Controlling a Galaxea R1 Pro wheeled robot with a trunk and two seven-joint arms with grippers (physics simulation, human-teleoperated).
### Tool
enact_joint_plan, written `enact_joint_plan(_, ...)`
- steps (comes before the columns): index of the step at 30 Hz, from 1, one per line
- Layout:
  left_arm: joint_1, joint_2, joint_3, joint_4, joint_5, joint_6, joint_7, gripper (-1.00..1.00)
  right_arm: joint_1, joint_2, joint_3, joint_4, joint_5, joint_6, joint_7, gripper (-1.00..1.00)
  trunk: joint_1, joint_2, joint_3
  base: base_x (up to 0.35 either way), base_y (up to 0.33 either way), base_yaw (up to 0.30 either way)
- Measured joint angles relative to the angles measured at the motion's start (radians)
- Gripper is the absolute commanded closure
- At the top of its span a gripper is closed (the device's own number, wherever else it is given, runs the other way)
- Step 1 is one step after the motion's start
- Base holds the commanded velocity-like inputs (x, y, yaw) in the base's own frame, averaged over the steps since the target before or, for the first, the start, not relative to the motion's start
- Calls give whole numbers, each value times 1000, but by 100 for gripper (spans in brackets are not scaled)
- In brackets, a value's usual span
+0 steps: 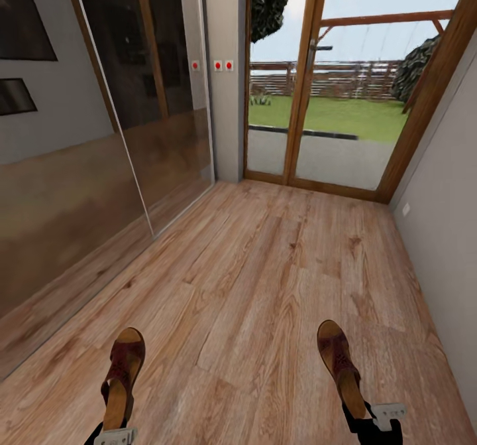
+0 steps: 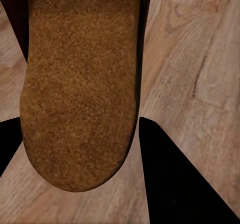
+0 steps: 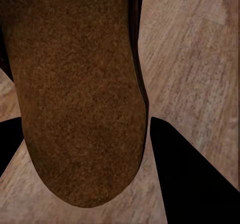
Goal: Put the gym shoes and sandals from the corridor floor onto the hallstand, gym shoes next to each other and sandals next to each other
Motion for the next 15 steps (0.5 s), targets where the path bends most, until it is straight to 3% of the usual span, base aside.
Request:
enact_joint_plan(3, 0, 0, 1, 0, 1, 0, 0, 100, 0, 1, 1, 0, 0, -1, -1, 100, -12, 21, 9, 0, 0, 185)
enact_joint_plan(13, 0, 0, 1, 0, 2, -10, 0, 100, 0, 4, 3, 0, 0, -3, -8, 100, -12, 21, 9, 0, 0, 273)
enact_joint_plan(15, 0, 0, 1, 0, 2, -10, 0, 100, 0, 6, 0, 0, -2, -2, -36, 100, -12, 21, 9, 0, 0, 278)
